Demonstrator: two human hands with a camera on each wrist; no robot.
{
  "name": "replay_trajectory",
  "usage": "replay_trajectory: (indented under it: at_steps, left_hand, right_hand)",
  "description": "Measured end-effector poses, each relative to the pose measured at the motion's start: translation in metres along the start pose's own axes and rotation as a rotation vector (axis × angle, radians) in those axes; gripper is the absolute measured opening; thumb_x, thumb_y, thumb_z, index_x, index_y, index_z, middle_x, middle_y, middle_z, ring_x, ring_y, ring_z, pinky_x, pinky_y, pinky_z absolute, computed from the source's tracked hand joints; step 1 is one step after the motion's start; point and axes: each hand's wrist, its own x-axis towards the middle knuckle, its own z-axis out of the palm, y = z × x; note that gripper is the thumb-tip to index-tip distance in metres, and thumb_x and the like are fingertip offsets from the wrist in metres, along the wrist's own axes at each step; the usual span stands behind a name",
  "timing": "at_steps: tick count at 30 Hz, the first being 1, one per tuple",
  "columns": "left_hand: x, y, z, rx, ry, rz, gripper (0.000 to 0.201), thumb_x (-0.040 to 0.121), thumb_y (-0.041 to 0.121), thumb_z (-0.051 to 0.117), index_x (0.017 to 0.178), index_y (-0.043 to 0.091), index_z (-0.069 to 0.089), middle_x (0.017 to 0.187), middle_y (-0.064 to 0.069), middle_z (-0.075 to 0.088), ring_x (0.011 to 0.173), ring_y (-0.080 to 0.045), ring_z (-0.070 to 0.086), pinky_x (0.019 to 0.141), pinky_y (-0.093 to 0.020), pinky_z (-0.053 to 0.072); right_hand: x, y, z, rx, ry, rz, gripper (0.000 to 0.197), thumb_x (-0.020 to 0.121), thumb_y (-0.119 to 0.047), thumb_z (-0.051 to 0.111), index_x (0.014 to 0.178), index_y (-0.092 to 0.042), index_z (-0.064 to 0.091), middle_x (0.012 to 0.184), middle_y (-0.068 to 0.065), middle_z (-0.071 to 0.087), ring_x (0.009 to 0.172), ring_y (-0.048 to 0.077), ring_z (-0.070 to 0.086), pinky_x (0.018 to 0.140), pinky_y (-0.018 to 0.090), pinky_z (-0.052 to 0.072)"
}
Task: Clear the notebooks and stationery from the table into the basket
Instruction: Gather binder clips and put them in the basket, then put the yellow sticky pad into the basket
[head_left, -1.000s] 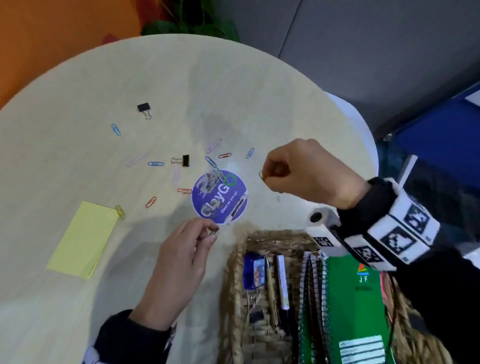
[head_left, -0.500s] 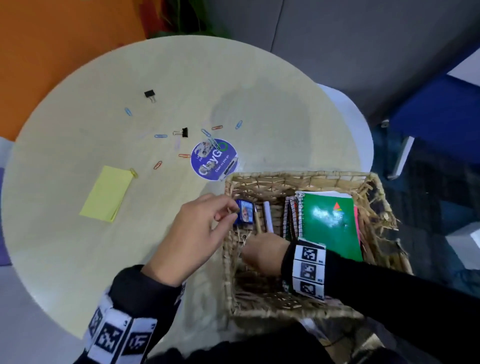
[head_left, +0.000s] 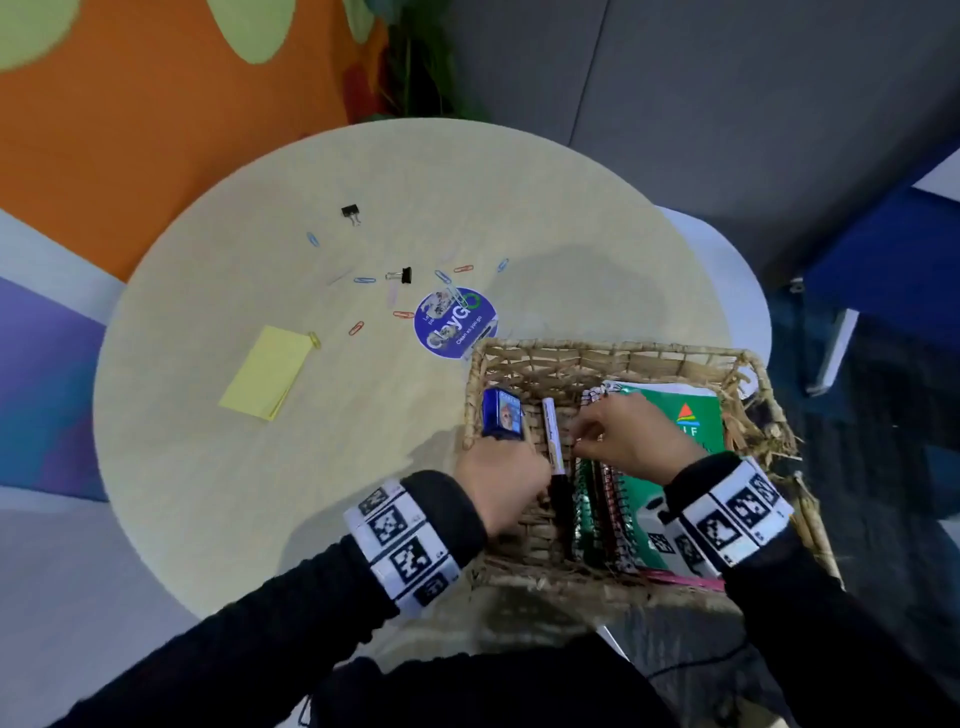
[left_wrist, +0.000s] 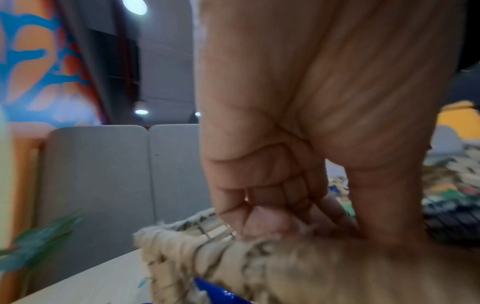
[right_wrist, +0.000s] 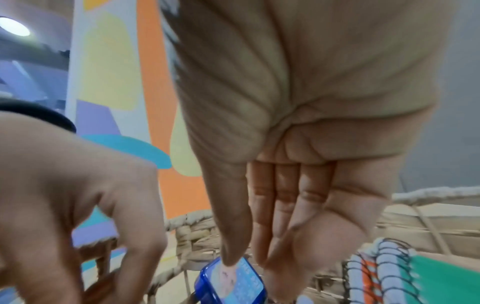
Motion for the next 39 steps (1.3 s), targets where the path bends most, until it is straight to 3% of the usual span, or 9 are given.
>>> replay_trajectory:
  at_steps: [7, 10, 12, 15, 20, 23, 27, 32, 39]
  left_hand:
    - [0.021, 0.019, -0.012, 0.136, -0.332, 0.087, 0.032, 0.099, 0.003, 0.050, 0.130, -0.002, 0.056, 0.118, -0.017, 0.062, 0.112, -0.033, 0.062, 0.076, -0.037, 0.049]
    - [0.021, 0.017, -0.012, 0.102, -0.385, 0.097, 0.025, 0.100, 0.006, 0.049, 0.118, -0.003, 0.063, 0.110, -0.017, 0.063, 0.087, -0.030, 0.061, 0.070, -0.034, 0.050]
    - [0.014, 0.005, -0.018, -0.054, -0.229, 0.075, 0.015, 0.098, 0.010, 0.053, 0.097, -0.001, 0.063, 0.092, -0.015, 0.060, 0.071, -0.027, 0.057, 0.057, -0.033, 0.047]
    - [-0.004, -0.038, -0.031, -0.491, 0.201, -0.003, 0.018, 0.094, 0.019, 0.059, 0.099, 0.005, 0.070, 0.097, -0.012, 0.072, 0.087, -0.026, 0.065, 0.072, -0.033, 0.051]
    - [-0.044, -0.167, -0.003, -0.742, 0.675, -0.633, 0.013, 0.092, 0.013, 0.062, 0.100, 0.004, 0.067, 0.098, -0.014, 0.071, 0.091, -0.031, 0.066, 0.076, -0.028, 0.045]
    - [-0.064, -0.235, 0.046, -0.702, 0.451, -0.968, 0.032, 0.094, 0.021, 0.062, 0.119, 0.001, 0.058, 0.121, -0.019, 0.061, 0.112, -0.035, 0.058, 0.092, -0.036, 0.044]
    - [-0.074, -0.273, 0.087, -0.689, 0.172, -1.170, 0.073, 0.088, 0.041, 0.068, 0.137, -0.002, 0.036, 0.138, -0.020, 0.044, 0.128, -0.037, 0.045, 0.104, -0.040, 0.039]
    - [-0.066, -0.284, 0.110, -0.685, 0.092, -1.193, 0.089, 0.080, 0.049, 0.073, 0.140, -0.002, 0.032, 0.139, -0.017, 0.044, 0.131, -0.031, 0.044, 0.107, -0.036, 0.038]
    - [-0.064, -0.300, 0.128, -0.807, 0.158, -1.136, 0.083, 0.064, 0.051, 0.082, 0.133, 0.017, 0.051, 0.129, -0.008, 0.060, 0.123, -0.027, 0.054, 0.101, -0.037, 0.047]
  right_hand:
    - [-0.016, 0.009, 0.007, 0.119, 0.064, 0.037, 0.016, 0.082, -0.022, 0.070, 0.095, -0.015, 0.074, 0.093, 0.002, 0.075, 0.076, 0.009, 0.061, 0.069, 0.017, 0.042]
    - [-0.019, 0.013, 0.008, 0.130, 0.088, 0.046, 0.016, 0.082, -0.022, 0.070, 0.096, -0.016, 0.074, 0.093, 0.002, 0.075, 0.076, 0.010, 0.062, 0.071, 0.021, 0.048]
    - [-0.020, 0.013, 0.006, 0.128, 0.103, 0.054, 0.015, 0.081, -0.023, 0.070, 0.094, -0.017, 0.075, 0.090, 0.001, 0.076, 0.079, 0.013, 0.065, 0.076, 0.027, 0.053]
    - [-0.022, 0.011, -0.001, 0.162, 0.100, 0.039, 0.015, 0.081, -0.024, 0.071, 0.094, -0.018, 0.075, 0.081, -0.006, 0.072, 0.076, 0.008, 0.066, 0.073, 0.023, 0.054]
    - [-0.016, -0.020, -0.038, 0.257, 0.172, -0.059, 0.007, 0.081, -0.019, 0.072, 0.085, -0.024, 0.074, 0.073, -0.024, 0.066, 0.078, -0.018, 0.059, 0.063, 0.002, 0.044]
    - [-0.004, -0.056, -0.067, 0.349, 0.248, -0.094, 0.007, 0.081, -0.018, 0.071, 0.082, -0.024, 0.072, 0.069, -0.017, 0.071, 0.079, -0.012, 0.062, 0.060, 0.001, 0.044]
    - [0.036, -0.115, -0.085, 0.470, 0.300, -0.142, 0.005, 0.081, -0.015, 0.070, 0.080, -0.018, 0.074, 0.065, -0.012, 0.070, 0.059, -0.007, 0.061, 0.057, 0.003, 0.042]
    - [0.116, -0.193, -0.064, 0.351, 0.142, -0.189, 0.012, 0.081, -0.014, 0.062, 0.080, -0.011, 0.073, 0.065, -0.005, 0.064, 0.064, 0.012, 0.059, 0.068, 0.025, 0.047]
    - [0.232, -0.254, 0.012, 0.158, -0.039, -0.021, 0.020, 0.085, -0.017, 0.062, 0.096, -0.002, 0.069, 0.103, 0.015, 0.071, 0.098, 0.029, 0.065, 0.077, 0.027, 0.048]
